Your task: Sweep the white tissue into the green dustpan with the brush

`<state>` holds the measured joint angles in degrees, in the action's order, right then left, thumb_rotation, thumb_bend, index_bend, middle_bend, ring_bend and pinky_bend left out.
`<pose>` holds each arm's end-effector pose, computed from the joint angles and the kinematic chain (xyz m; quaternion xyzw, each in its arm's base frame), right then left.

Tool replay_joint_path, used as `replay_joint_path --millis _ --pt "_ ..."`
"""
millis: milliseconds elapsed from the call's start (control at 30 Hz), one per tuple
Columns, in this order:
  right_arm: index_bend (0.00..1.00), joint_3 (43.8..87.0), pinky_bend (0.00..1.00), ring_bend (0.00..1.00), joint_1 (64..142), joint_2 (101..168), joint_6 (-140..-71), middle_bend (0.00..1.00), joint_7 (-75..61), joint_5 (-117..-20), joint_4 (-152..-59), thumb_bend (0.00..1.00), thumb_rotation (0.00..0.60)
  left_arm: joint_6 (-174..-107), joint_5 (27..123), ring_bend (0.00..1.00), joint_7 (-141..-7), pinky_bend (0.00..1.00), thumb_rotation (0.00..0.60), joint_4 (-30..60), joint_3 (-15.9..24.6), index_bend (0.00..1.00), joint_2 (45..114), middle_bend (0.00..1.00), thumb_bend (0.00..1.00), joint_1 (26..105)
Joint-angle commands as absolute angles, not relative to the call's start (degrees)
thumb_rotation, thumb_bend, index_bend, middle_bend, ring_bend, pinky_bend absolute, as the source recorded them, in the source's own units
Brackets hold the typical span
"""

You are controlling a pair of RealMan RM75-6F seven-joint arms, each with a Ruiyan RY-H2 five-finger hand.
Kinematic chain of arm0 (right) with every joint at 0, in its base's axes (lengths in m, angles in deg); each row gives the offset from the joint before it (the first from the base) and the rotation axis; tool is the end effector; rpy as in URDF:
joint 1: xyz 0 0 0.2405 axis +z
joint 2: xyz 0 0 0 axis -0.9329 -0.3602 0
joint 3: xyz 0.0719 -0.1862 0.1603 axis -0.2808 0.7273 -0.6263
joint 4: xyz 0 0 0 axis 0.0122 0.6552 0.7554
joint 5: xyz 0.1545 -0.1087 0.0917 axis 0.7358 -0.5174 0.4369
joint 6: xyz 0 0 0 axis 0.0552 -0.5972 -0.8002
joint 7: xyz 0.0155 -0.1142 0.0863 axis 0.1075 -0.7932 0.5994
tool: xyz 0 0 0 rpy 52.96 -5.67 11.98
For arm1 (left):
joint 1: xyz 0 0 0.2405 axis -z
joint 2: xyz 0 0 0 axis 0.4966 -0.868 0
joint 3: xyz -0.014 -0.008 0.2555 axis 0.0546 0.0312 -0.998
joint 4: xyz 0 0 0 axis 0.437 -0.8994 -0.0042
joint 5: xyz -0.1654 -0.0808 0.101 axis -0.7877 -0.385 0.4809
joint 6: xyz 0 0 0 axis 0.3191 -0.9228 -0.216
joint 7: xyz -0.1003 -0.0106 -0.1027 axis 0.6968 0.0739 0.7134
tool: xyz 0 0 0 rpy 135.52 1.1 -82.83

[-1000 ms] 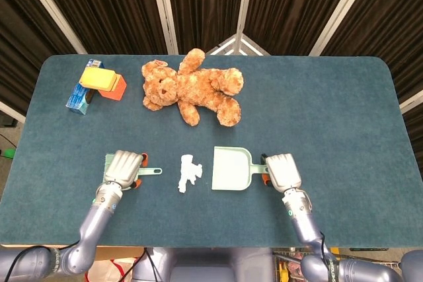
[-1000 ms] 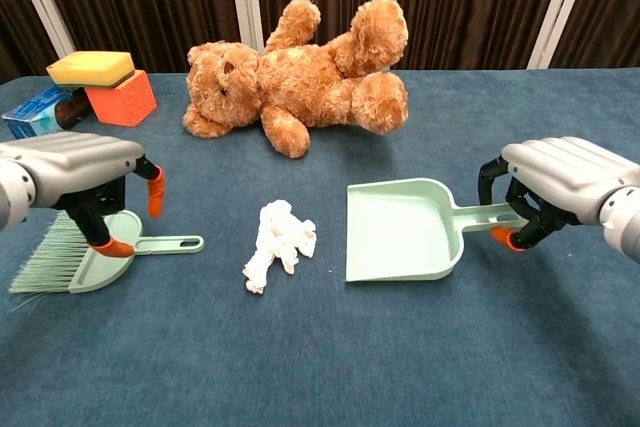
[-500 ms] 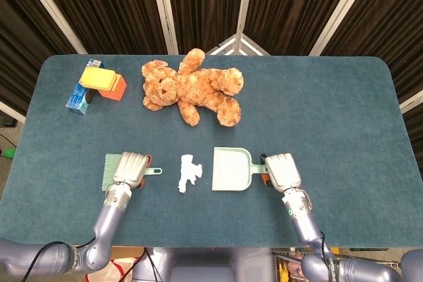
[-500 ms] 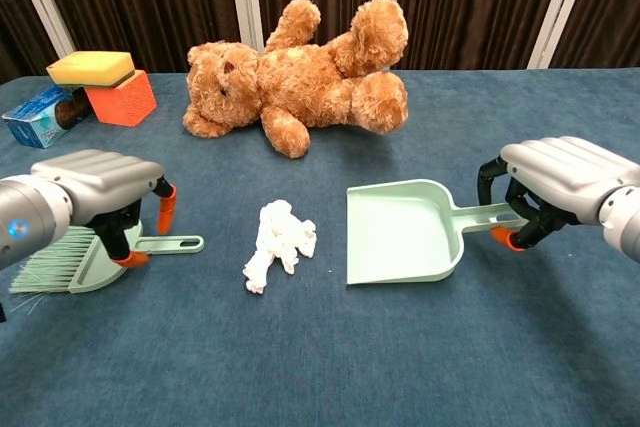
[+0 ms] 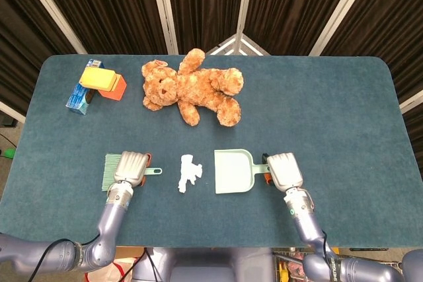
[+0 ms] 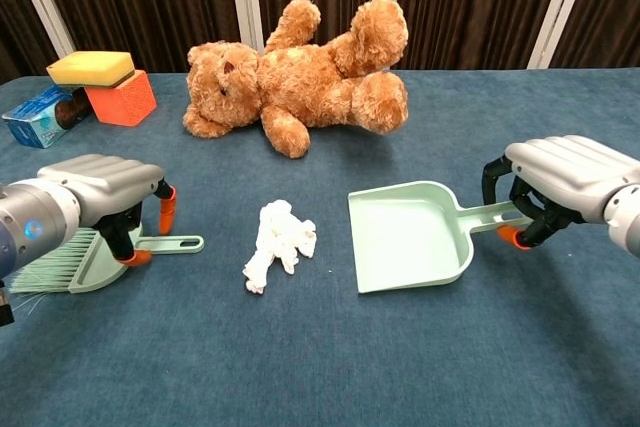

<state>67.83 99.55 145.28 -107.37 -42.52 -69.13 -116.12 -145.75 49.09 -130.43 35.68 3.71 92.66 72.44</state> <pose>-0.1973 -0.2942 -0.0265 0.7126 -0.3665 0.3141 0.5092 -0.1601 0.2999 -0.0506 -0.7476 -0.3772 -0.1799 0.5162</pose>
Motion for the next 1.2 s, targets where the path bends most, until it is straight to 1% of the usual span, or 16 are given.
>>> replay_joint_path --millis 33,167,233,267,300,367,467,667,733,900,1100,1200 --pt "0.68 67.89 0.89 0.87 99.60 145.40 -107.22 0.86 -42.56 -69.03 -115.89 0.47 0.600 -145.56 48.95 1.00 -130.09 1.00 0.600 35.06 3.42 0.44 92.98 1.00 0.41 72.57" --pt "0.68 67.86 0.89 0.87 99.61 145.19 -107.17 0.86 -42.46 -68.99 -116.04 0.47 0.600 -145.16 48.90 1.00 -129.24 1.00 0.600 34.37 3.36 0.45 93.60 1.00 0.41 72.73" --pt "0.68 67.83 0.89 0.87 99.62 145.11 -107.18 0.86 -42.44 -68.97 -116.07 0.47 0.600 -145.09 49.16 1.00 -128.99 1.00 0.600 34.22 3.11 0.49 93.88 1.00 0.42 72.78" --pt "0.68 67.84 0.89 0.87 99.61 145.01 -107.13 0.86 -42.44 -68.91 -116.15 0.47 0.600 -145.22 49.47 1.00 -128.72 1.00 0.600 34.07 2.98 0.53 94.12 1.00 0.44 72.74" --pt "0.68 67.86 0.89 0.87 99.61 144.94 -107.13 0.86 -42.46 -68.91 -116.19 0.47 0.600 -145.36 49.67 1.00 -128.42 1.00 0.600 33.96 2.94 0.58 94.30 1.00 0.48 72.67" --pt "0.68 67.93 0.89 0.87 99.58 144.77 -107.12 0.86 -42.52 -68.90 -116.26 0.47 0.600 -145.67 50.34 1.00 -127.53 1.00 0.600 33.83 2.97 0.65 94.57 1.00 0.54 72.46" --pt "0.68 68.06 0.89 0.87 99.49 144.43 -107.15 0.86 -42.46 -68.98 -116.47 0.47 0.600 -146.26 52.22 1.00 -125.28 1.00 0.600 34.10 3.18 0.72 94.42 1.00 0.59 71.89" --pt "0.68 68.09 0.89 0.87 99.68 143.58 -107.52 0.86 -43.18 -69.61 -117.54 0.47 0.600 -147.17 56.99 1.00 -118.37 1.00 0.600 37.03 4.59 0.75 92.25 1.00 0.61 70.17" --pt "0.68 67.98 0.89 0.87 100.19 144.13 -107.69 0.86 -44.49 -69.82 -117.50 0.47 0.600 -147.22 57.72 1.00 -116.63 1.00 0.600 38.11 5.09 0.75 91.48 1.00 0.61 69.71" --pt "0.68 68.65 0.89 0.87 100.69 142.99 -109.04 0.86 -48.19 -71.72 -117.66 0.47 0.600 -147.24 59.25 1.00 -113.71 1.00 0.600 40.06 6.07 0.76 90.14 1.00 0.61 69.13" --pt "0.68 69.27 0.89 0.87 100.59 144.04 -111.36 0.86 -54.16 -71.43 -117.32 0.47 0.600 -147.45 60.91 1.00 -110.21 1.00 0.600 42.23 6.83 0.77 90.59 1.00 0.61 68.51" --pt "0.68 69.87 0.89 0.87 100.72 144.74 -111.71 0.86 -56.92 -71.35 -116.91 0.47 0.600 -148.07 62.89 1.00 -108.33 1.00 0.600 43.05 7.03 0.77 91.87 1.00 0.61 68.30"
